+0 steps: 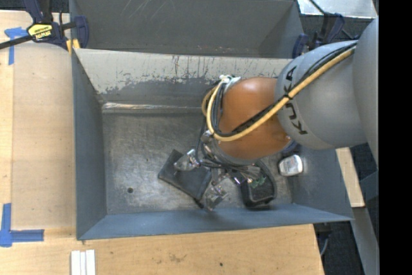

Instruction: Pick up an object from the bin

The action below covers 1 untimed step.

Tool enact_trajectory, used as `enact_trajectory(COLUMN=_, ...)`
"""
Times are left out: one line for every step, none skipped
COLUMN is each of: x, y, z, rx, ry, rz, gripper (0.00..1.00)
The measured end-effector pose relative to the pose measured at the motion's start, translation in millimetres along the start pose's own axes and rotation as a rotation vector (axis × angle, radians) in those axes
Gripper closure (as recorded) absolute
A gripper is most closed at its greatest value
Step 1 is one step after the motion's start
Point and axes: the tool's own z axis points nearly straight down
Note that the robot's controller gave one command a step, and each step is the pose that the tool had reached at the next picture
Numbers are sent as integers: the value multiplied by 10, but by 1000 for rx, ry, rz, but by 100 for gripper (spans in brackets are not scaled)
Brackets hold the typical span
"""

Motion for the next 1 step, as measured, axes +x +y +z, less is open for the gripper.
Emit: enact_trajectory(x=-11, y=-4, z=-15, rx=1, ry=-3, rz=2, gripper=100)
